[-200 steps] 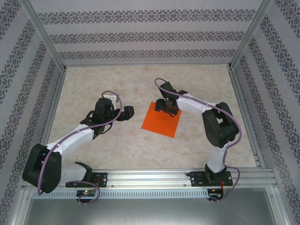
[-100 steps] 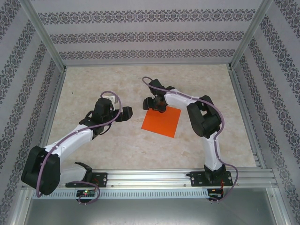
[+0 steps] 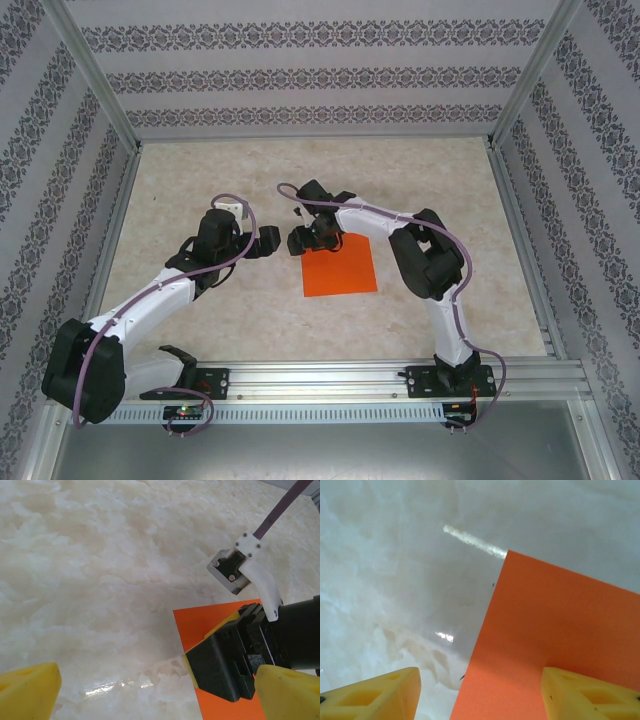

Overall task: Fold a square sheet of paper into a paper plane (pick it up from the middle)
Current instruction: Move the square sheet of paper to the center of the table, then fold the square sheet of paper in half at the center of the table.

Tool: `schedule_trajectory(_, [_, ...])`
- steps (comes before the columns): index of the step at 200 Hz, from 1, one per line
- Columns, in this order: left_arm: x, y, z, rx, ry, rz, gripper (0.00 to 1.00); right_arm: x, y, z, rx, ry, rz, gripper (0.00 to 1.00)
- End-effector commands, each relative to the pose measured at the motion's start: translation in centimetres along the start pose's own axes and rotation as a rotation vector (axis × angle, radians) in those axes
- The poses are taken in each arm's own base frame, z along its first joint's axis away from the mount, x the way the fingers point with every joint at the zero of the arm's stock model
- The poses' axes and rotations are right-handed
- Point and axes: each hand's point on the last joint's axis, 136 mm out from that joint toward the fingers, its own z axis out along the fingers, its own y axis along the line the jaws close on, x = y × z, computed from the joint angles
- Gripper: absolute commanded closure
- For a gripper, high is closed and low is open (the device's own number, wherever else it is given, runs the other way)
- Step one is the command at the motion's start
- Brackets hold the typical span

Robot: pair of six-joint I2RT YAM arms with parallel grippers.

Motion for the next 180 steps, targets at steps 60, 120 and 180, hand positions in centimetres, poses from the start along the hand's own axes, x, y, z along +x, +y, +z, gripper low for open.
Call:
schedule_trajectory(60, [1.9,-2.0,0.9,0.131,0.099,-0.054,0.00,1.4,-5.6,-7.3,0.306,-0.094,0.205,0.27])
schedule_trajectory(120, [4.0,-3.0,3.2,0.179,0.227,-0.082,0.00,3.2,-5.5,-4.9,0.342,-0.022,0.196,0.23])
schedule_trajectory(180, [4.1,-2.6,3.4,0.153,0.230,-0.085,0.00,4.5,-5.7,-3.4,0.347,0.042,0.161,0.16])
